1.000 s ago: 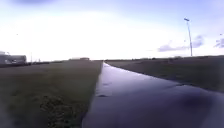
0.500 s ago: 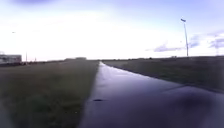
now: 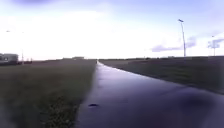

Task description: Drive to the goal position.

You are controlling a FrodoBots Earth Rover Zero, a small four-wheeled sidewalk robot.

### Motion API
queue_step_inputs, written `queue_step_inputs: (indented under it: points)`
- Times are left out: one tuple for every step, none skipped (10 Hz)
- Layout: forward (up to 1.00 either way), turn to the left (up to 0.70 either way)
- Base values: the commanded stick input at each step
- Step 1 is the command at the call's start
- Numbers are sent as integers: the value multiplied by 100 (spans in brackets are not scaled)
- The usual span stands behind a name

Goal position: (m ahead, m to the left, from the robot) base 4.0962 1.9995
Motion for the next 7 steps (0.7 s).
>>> queue_step_inputs:
  points:
    - [45, -27]
    - [45, -27]
    - [45, -27]
    - [45, -27]
    - [45, -26]
    - [45, -8]
    - [45, 0]
